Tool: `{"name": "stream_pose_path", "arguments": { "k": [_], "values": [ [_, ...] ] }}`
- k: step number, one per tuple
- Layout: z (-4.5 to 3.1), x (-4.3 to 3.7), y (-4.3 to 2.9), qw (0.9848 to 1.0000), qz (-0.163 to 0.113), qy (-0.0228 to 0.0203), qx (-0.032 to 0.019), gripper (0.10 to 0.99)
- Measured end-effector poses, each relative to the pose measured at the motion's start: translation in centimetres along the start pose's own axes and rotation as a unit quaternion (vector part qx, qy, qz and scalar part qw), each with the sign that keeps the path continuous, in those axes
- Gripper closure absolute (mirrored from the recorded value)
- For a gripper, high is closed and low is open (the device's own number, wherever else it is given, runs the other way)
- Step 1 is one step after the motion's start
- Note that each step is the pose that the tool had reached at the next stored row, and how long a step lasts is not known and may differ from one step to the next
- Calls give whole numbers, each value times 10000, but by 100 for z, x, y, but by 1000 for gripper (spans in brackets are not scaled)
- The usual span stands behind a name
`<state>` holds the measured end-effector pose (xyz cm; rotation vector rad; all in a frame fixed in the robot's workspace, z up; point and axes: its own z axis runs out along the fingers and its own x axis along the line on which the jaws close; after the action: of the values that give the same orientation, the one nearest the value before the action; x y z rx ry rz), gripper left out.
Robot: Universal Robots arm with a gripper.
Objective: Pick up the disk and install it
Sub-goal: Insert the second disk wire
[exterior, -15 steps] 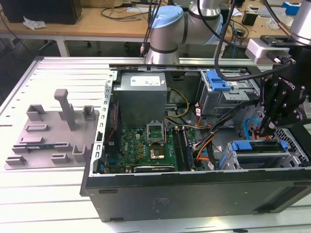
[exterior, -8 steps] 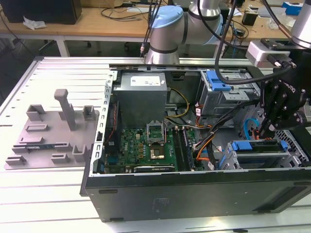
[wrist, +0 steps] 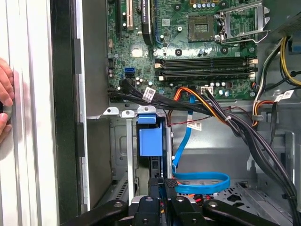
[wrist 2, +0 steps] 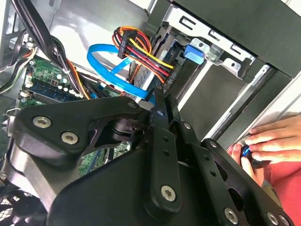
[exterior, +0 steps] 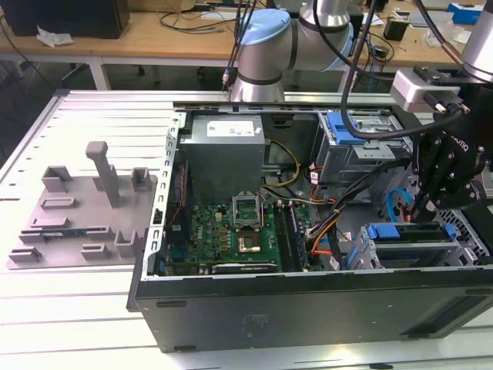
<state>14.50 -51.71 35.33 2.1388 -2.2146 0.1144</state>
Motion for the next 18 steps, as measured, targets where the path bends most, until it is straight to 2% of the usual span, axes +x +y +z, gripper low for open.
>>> {"name": "stream_pose_path", "arguments": {
  "k": [18],
  "values": [
    [34,6,-1,10000,-1,0,0,925]
  ]
}}
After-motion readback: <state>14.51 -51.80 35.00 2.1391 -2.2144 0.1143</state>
